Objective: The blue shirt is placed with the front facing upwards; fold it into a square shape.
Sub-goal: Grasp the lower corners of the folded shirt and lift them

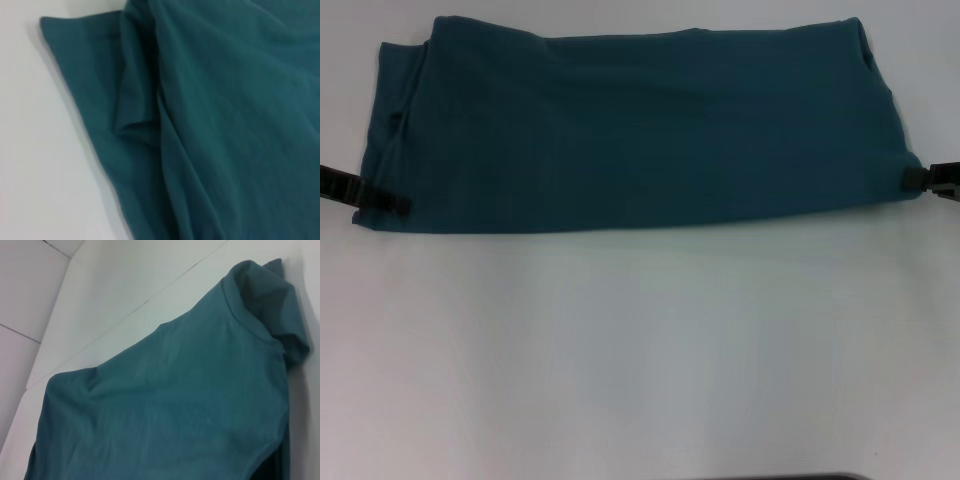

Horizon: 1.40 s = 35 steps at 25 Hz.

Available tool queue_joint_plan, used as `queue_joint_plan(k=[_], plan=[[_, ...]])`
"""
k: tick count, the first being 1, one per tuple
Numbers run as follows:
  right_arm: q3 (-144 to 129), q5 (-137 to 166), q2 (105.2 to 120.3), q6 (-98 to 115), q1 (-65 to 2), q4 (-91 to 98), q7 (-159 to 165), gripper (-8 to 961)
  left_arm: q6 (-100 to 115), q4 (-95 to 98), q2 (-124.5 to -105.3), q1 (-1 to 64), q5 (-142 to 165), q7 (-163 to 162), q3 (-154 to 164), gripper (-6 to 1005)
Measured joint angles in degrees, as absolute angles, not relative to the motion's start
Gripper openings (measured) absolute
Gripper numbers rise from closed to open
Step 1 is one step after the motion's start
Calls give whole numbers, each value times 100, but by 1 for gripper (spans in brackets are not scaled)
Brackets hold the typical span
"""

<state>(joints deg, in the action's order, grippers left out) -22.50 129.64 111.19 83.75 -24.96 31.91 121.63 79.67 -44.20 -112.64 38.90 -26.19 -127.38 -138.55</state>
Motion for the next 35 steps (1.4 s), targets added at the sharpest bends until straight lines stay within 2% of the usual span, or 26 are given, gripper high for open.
queue_joint_plan(k=[16, 25, 33, 35], plan=[[-2270, 12982, 11117, 8359, -2496, 3191, 12163, 82, 8220, -4451, -11267, 3972, -2624, -12716, -13750, 549], [-2272, 12978, 11117, 8357, -2496, 3190, 12163, 87, 8157, -4462, -11261, 3952, -2606, -12738, -13747, 472], [-2250, 12960, 11108, 8360, -2496, 3191, 12161, 91, 8087, -4215, -11182, 4006, -2472, -12849, -13761, 404], [-2249, 12959, 11103, 8360, -2496, 3191, 12159, 92, 8098, -4213, -11175, 3988, -2471, -12845, -13783, 328]])
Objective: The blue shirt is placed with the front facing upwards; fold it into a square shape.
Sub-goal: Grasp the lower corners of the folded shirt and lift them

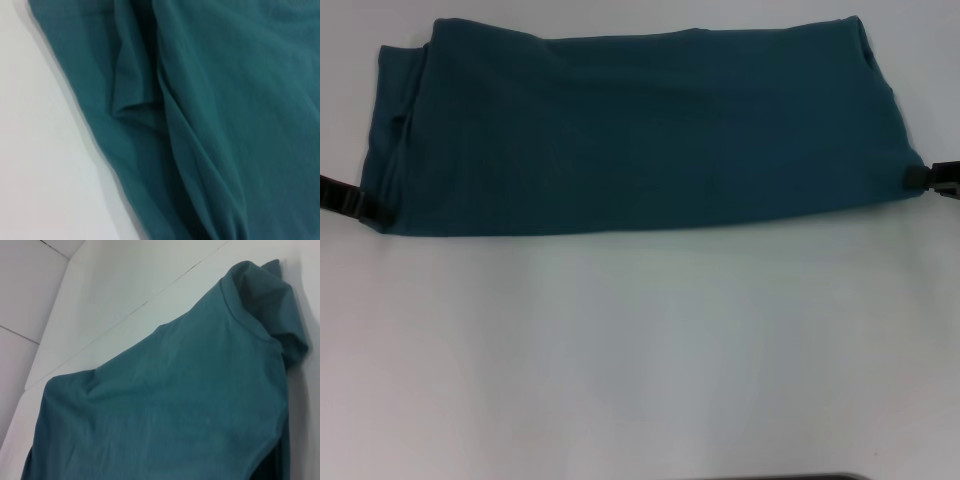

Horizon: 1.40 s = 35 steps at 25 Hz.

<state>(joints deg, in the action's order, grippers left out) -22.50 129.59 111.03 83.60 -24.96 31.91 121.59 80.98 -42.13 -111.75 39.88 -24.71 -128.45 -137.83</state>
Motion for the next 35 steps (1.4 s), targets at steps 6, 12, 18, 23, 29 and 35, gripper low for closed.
queue_joint_plan(k=[6, 12, 18, 23, 29, 35], plan=[[-2255, 12956, 11099, 8360, -2503, 3189, 12145, 95, 8119, -4208, -11182, 3976, -2469, -12845, -13774, 3], [-2250, 12957, 11099, 8372, -2490, 3181, 12131, 99, 8121, -4208, -11184, 3972, -2469, -12850, -13759, 3], [-2270, 12967, 11089, 8407, -2437, 3181, 12110, 102, 8358, -4280, -11134, 3893, -2470, -12818, -13804, 3], [-2267, 12979, 11083, 8479, -2354, 3168, 11998, 105, 8551, -4322, -11068, 3752, -2523, -12758, -13844, 3], [-2289, 13006, 11126, 8733, -2317, 3136, 11809, 108, 8852, -4422, -11045, 3624, -2526, -12613, -14021, 3], [-2291, 13009, 11171, 9112, -2159, 3157, 11717, 111, 9259, -4574, -11036, 3445, -2528, -12370, -14266, 3]])
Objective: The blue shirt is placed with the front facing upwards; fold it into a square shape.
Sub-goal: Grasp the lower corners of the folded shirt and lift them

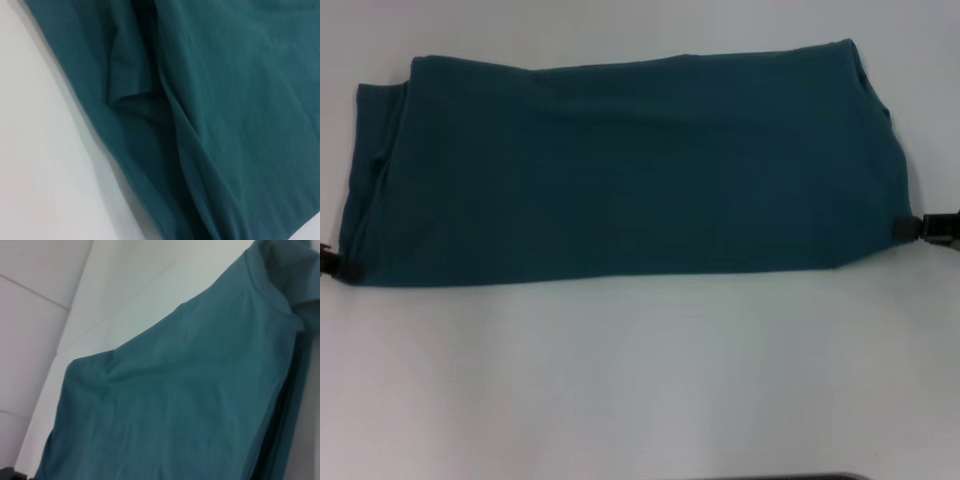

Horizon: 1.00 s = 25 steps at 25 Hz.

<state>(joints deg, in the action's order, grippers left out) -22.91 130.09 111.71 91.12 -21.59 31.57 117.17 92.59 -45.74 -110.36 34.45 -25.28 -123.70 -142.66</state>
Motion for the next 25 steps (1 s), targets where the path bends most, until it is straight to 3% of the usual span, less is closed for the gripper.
queue_joint_plan(k=[9, 16, 25], plan=[[-2281, 13008, 11203, 9642, -1763, 3178, 11551, 116, 9941, -4734, -11038, 3014, -2536, -11875, -14813, 3], [-2249, 13007, 11347, 9986, -1403, 3194, 11230, 120, 10295, -4779, -11038, 2704, -2541, -11537, -15242, 4], [-2248, 13008, 11400, 10153, -1058, 3193, 11124, 125, 10732, -4771, -11014, 2270, -2540, -11080, -15699, 4]])
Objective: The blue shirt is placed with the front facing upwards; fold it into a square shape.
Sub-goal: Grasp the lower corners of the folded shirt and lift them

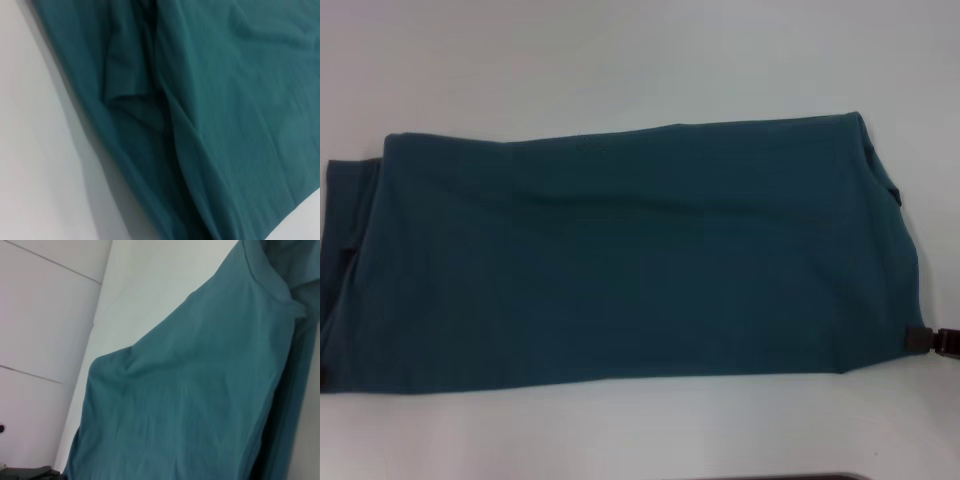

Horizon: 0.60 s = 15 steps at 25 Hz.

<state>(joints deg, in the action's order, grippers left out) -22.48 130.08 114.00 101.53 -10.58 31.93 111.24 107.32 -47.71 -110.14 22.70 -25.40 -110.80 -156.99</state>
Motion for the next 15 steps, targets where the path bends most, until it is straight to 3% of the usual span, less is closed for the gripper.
queue_joint_plan(k=[15], plan=[[-2226, 13168, 11416, 10044, -820, 3141, 11055, 133, 10778, -4648, -10982, 1980, -2480, -10797, -15768, 4]])
